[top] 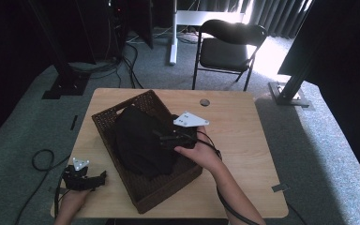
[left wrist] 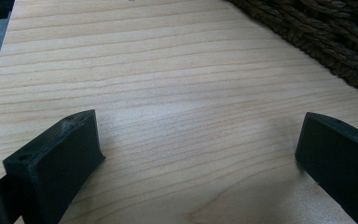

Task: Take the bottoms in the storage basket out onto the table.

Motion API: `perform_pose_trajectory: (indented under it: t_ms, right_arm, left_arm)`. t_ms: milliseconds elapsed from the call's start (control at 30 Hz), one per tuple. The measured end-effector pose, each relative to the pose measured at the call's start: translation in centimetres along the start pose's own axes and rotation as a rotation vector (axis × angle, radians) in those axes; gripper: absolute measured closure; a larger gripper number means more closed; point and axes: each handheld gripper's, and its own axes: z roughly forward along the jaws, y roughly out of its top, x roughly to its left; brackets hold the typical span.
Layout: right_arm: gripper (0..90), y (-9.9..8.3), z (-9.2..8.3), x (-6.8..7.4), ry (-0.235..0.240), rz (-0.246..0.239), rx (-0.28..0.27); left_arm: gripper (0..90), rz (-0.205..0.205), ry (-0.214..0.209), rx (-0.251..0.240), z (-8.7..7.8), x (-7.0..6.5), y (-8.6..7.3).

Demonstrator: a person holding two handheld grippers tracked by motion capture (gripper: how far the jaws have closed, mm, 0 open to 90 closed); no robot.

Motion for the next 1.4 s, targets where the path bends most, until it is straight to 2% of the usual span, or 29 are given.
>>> perform_pose_trajectory:
  t_ms: [300, 433, 633, 800, 1067, 1133, 1233, 1400]
  right_arm:
    - [10.3, -0.6, 3.2, 1.1, 0.066, 0.003, 0.067]
    - [10.3, -0.7, 4.1, 1.3, 0.063, -0.002, 0.082]
    - [10.3, -0.9, 6.4, 1.3, 0.051, -0.001, 0.124]
    - [10.3, -1.3, 7.7, 1.2, 0.035, -0.025, 0.164]
    - [10.3, -1.5, 9.4, 0.9, 0.056, -0.001, 0.211]
    - [10.3, -1.5, 9.9, 0.8, 0.050, -0.008, 0.216]
    - [10.3, -1.4, 10.5, 0.8, 0.058, 0.013, 0.217]
    - [10.3, -1.7, 11.7, 0.8, 0.041, -0.011, 0.249]
  left_arm:
    - [0.1, 0.000, 0.000, -0.001, 0.0, 0.0, 0.0]
    - [0.1, 0.000, 0.000, -0.001, 0.0, 0.0, 0.0]
    - [0.1, 0.000, 0.000, -0.001, 0.0, 0.0, 0.0]
    - [0.1, 0.000, 0.000, -0.001, 0.0, 0.0, 0.0]
    - [0.1, 0.000, -0.001, 0.001, 0.0, 0.0, 0.0]
    - [0.1, 0.000, -0.001, 0.001, 0.0, 0.0, 0.0]
    - [0.1, 0.000, -0.001, 0.000, 0.0, 0.0, 0.0]
    - [0.1, -0.001, -0.001, 0.001, 0.0, 0.0, 0.0]
